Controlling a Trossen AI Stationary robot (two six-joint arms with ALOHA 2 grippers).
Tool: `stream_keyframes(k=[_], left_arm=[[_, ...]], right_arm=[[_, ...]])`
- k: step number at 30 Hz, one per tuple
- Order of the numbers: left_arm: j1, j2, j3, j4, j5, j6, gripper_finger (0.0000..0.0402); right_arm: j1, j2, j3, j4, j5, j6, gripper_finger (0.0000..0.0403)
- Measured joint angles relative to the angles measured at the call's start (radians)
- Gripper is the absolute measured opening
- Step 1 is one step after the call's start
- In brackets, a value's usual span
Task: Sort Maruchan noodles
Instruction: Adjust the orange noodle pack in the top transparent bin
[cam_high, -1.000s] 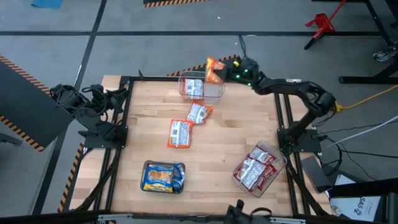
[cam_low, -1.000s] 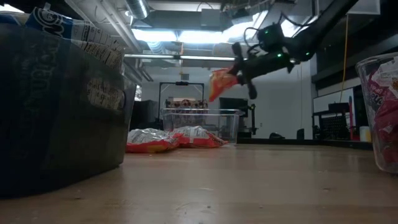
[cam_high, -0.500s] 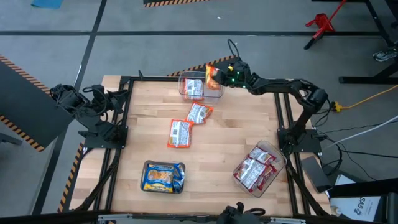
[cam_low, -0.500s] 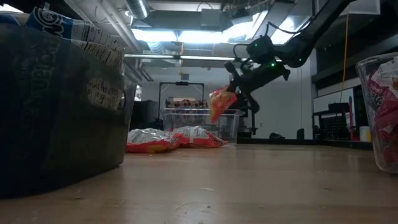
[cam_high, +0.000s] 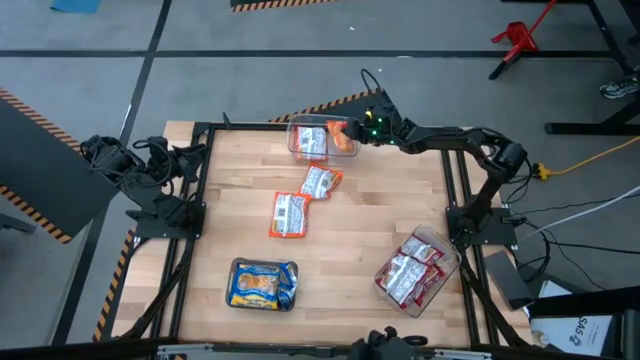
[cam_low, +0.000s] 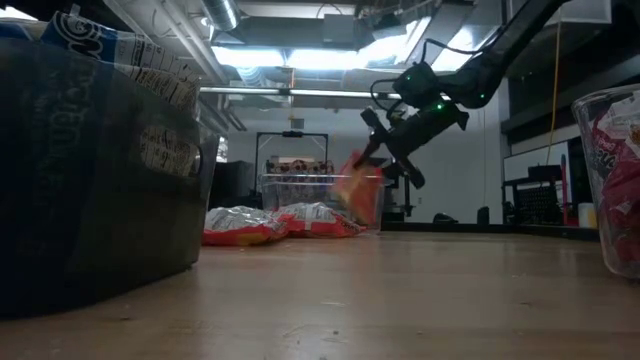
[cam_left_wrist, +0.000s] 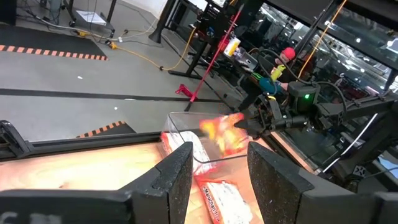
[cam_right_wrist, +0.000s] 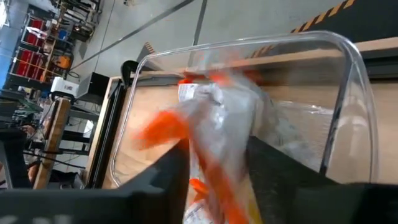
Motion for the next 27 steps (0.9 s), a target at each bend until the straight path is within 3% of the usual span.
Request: stream_keyframes(k=[6, 12, 14, 17, 23, 27], left_arm=[[0.000, 0.000, 0.000, 0.000, 0.001, -0.019, 0.0147], [0.000, 0.000, 0.000, 0.000, 0.007, -0.020, 0.0147], [0.000, 0.000, 0.000, 0.000, 0.007, -0.020, 0.0147], [0.000, 0.000, 0.000, 0.000, 0.004, -0.020, 0.0147], [0.000, 0.000, 0.000, 0.000, 0.001, -0.019, 0.0147], [0.000, 0.000, 0.000, 0.000, 0.001, -0.018, 0.0147]], right_arm=[[-0.030, 0.000, 0.000, 0.006, -0.016, -0.029, 0.0188], [-0.060, -0.002, 0.055, 0.019, -0.201, -0.143, 0.0197], [-0.032, -0.005, 0.118, -0.075, -0.215, -0.225, 0.0197], [0.031, 0.001, 0.239, -0.330, -0.078, -0.419, 0.0193], [0.146, 0.042, 0.453, -0.683, 0.355, -0.704, 0.0156], [0.151, 0.081, 0.494, -0.742, 0.376, -0.753, 0.0132]])
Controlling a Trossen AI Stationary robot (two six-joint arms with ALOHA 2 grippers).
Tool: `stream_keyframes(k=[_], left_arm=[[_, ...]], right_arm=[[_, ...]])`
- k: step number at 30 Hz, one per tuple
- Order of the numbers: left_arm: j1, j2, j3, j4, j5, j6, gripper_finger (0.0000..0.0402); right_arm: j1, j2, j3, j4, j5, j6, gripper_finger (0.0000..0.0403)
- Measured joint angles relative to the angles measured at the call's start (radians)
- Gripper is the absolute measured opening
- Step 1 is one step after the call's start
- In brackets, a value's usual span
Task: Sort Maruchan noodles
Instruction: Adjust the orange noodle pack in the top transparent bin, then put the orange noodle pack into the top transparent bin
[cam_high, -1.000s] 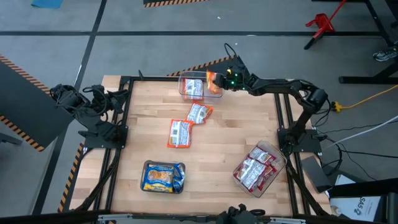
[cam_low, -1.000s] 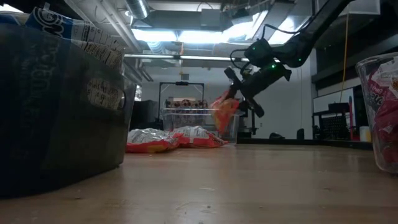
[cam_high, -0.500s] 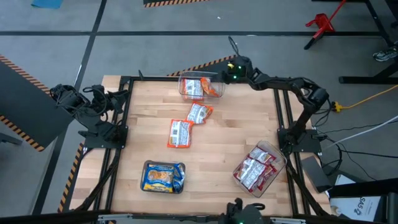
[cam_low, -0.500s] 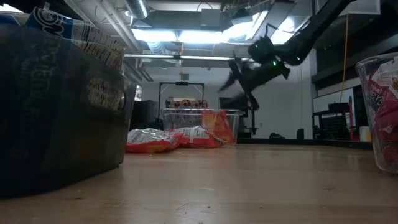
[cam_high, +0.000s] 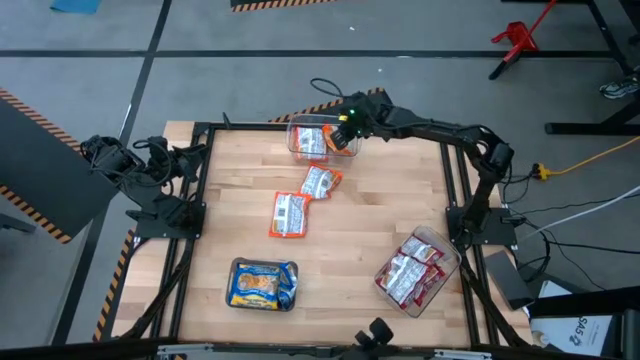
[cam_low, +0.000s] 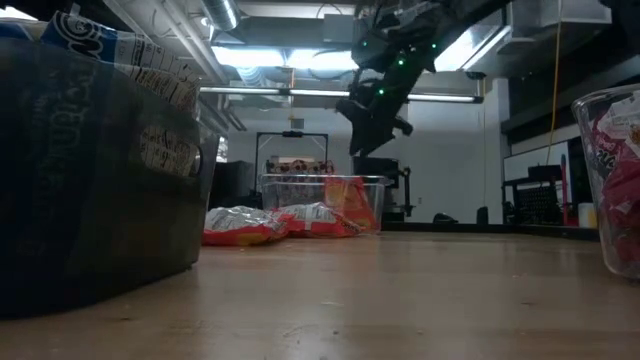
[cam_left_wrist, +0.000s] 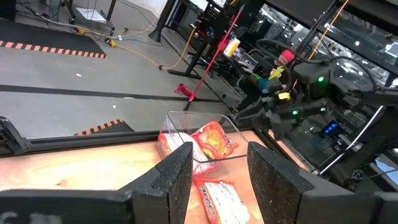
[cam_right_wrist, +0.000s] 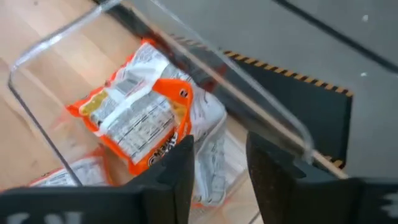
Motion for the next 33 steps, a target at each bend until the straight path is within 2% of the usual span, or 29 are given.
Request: stream_keyframes(k=[4, 10, 16, 24, 29, 33], left_arm=[[0.000, 0.000, 0.000, 0.000, 0.004, -0.001, 0.0147], [0.000, 0.000, 0.000, 0.000, 0.007, -0.001, 0.0147], [0.000, 0.000, 0.000, 0.000, 0.007, -0.001, 0.0147], [0.000, 0.000, 0.000, 0.000, 0.002, 0.000, 0.0147], [0.000, 0.000, 0.000, 0.000, 0.000, 0.000, 0.0147], [0.000, 0.000, 0.000, -0.001, 0.002, 0.001, 0.0147]], right_arm=[[-0.001, 0.052, 0.001, -0.005, -0.052, 0.023, 0.0110], [0.000, 0.114, 0.000, 0.000, -0.184, 0.027, 0.0088], [0.000, 0.159, 0.000, 0.021, -0.350, 0.017, 0.0083], [-0.001, 0.164, 0.029, 0.041, -0.479, -0.059, 0.0083], [0.012, 0.161, 0.178, -0.020, -0.471, -0.120, 0.0083], [0.056, 0.159, 0.287, -0.101, -0.327, -0.192, 0.0083]])
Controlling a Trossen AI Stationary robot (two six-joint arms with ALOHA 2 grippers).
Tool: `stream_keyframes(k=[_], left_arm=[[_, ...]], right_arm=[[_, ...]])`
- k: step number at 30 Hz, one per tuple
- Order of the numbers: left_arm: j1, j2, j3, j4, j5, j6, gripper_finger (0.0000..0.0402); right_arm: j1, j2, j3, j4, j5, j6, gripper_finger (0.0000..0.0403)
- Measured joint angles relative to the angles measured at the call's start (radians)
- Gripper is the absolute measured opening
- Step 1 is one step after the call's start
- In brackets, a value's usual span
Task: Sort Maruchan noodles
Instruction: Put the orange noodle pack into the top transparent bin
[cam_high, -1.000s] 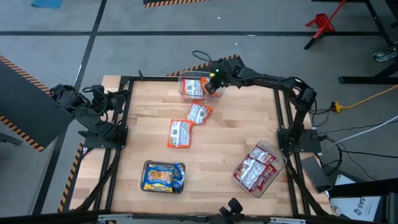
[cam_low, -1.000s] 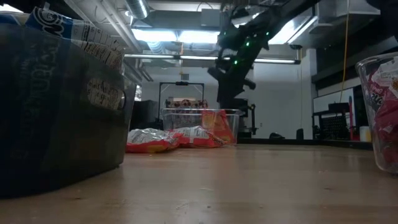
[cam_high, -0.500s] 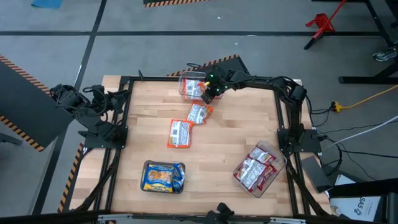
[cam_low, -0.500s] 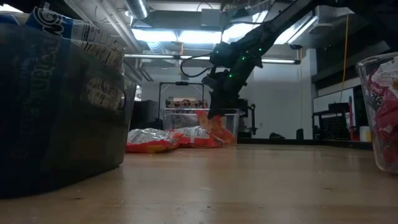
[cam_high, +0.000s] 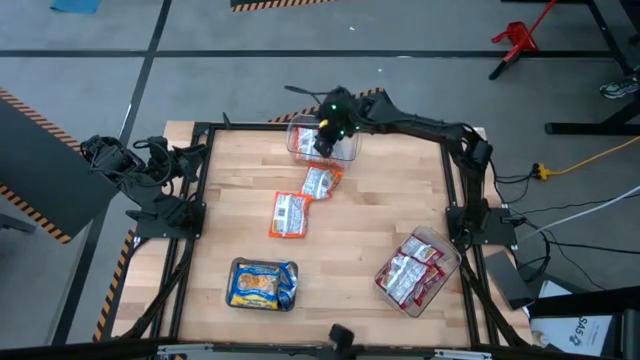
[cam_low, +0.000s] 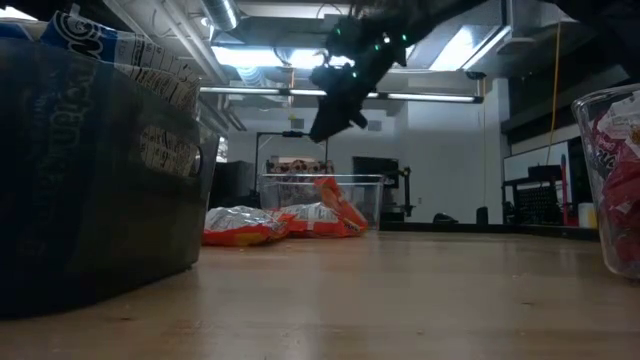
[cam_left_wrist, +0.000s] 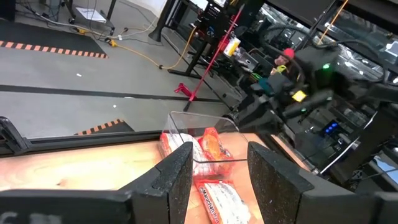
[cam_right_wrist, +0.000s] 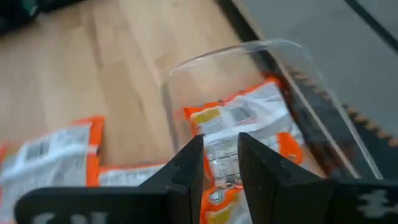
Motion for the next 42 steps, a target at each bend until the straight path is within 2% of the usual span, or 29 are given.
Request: stream_keyframes(k=[6, 10, 14, 18, 22, 25, 28, 31, 34, 37, 39, 42], left_arm=[[0.000, 0.000, 0.000, -0.003, 0.004, 0.009, 0.0147], [0.000, 0.000, 0.000, -0.003, 0.005, 0.020, 0.0147], [0.000, 0.000, 0.000, -0.003, 0.005, 0.020, 0.0147], [0.000, 0.000, 0.000, -0.003, 0.003, 0.023, 0.0147], [0.000, 0.000, 0.000, -0.003, 0.003, 0.028, 0.0147], [0.000, 0.000, 0.000, -0.003, 0.005, 0.028, 0.0147], [0.000, 0.000, 0.000, -0.003, 0.006, 0.028, 0.0147], [0.000, 0.000, 0.000, -0.003, 0.013, 0.028, 0.0147], [0.000, 0.000, 0.000, -0.004, 0.030, 0.028, 0.0147], [0.000, 0.000, 0.000, -0.003, 0.032, 0.028, 0.0147], [0.000, 0.000, 0.000, -0.003, 0.032, 0.028, 0.0147], [0.000, 0.000, 0.000, -0.004, 0.031, 0.029, 0.0147]], right_arm=[[0.117, 0.000, 0.017, -0.154, -0.052, -0.221, 0.0083], [0.229, 0.000, -0.018, -0.253, 0.049, -0.310, 0.0083], [0.320, 0.000, -0.060, -0.240, 0.136, -0.353, 0.0099], [0.382, 0.001, -0.093, -0.231, 0.158, -0.386, 0.0160], [0.396, 0.037, -0.114, -0.178, 0.170, -0.313, 0.0239], [0.396, 0.081, -0.113, -0.128, 0.283, -0.285, 0.0292], [0.394, 0.136, -0.113, -0.101, 0.372, -0.281, 0.0330], [0.382, 0.184, -0.113, -0.106, 0.364, -0.281, 0.0352], [0.382, 0.222, -0.110, -0.095, 0.386, -0.282, 0.0362], [0.392, 0.245, -0.108, -0.079, 0.497, -0.249, 0.0357], [0.401, 0.249, -0.109, -0.077, 0.550, -0.227, 0.0342], [0.398, 0.252, -0.111, -0.068, 0.575, -0.210, 0.0301]])
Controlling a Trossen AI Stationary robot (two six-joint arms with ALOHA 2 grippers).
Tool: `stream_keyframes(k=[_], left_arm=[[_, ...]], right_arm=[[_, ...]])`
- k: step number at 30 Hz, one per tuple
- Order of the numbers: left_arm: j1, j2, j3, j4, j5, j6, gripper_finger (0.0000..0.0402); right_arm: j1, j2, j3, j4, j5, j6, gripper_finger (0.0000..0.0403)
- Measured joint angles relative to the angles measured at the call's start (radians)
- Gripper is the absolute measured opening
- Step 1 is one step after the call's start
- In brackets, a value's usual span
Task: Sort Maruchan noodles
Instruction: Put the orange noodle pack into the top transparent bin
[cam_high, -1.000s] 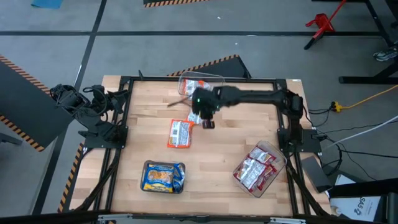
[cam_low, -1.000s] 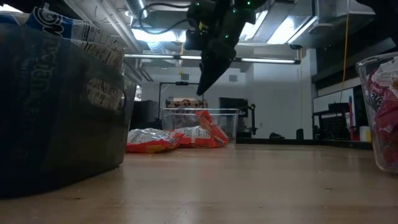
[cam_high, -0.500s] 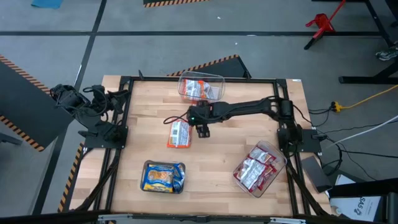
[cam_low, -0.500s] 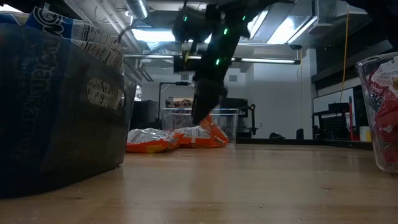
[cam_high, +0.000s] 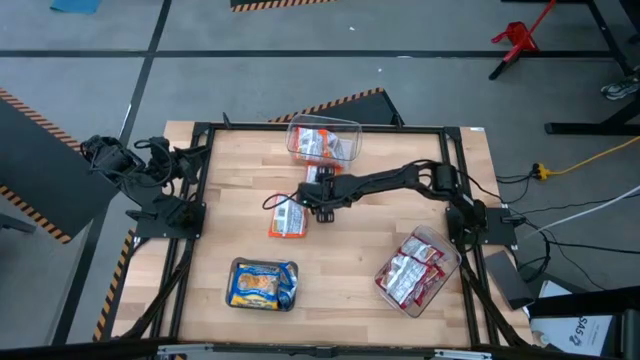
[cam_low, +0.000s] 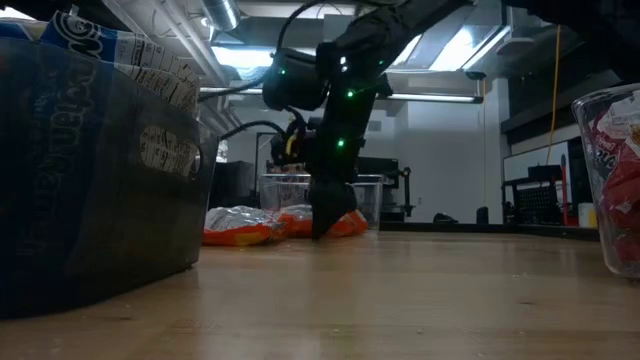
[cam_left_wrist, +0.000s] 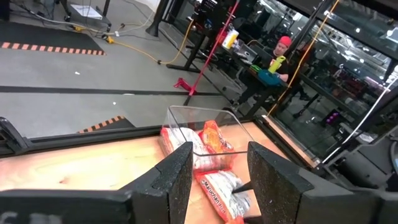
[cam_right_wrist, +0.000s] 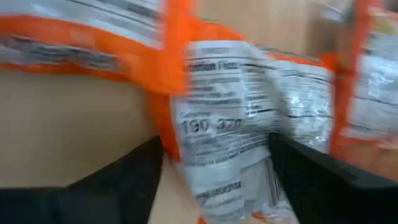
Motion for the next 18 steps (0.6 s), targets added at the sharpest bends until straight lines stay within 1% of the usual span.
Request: stream_keyframes(k=[4, 11, 13, 14, 16, 18], left_arm=[[0.000, 0.000, 0.000, 0.000, -0.002, 0.017, 0.0147], [0.000, 0.000, 0.000, 0.000, -0.003, 0.018, 0.0147], [0.000, 0.000, 0.000, 0.000, -0.003, 0.018, 0.0147], [0.000, 0.000, 0.000, 0.000, -0.001, 0.018, 0.0147], [0.000, 0.000, 0.000, 0.000, 0.007, 0.017, 0.0147], [0.000, 0.000, 0.000, 0.000, 0.023, 0.017, 0.0147]], right_arm=[[-0.005, 0.003, -0.002, -0.005, 0.028, 0.038, 0.0218], [0.009, -0.007, 0.004, -0.026, 0.015, 0.078, 0.0057], [0.016, -0.011, 0.018, -0.043, -0.030, 0.081, 0.0019], [0.017, -0.014, 0.029, -0.052, -0.073, 0.084, 0.0010], [0.017, -0.017, 0.061, -0.073, -0.184, 0.114, 0.0009], [0.014, -0.016, 0.109, -0.136, -0.290, 0.137, 0.0003]])
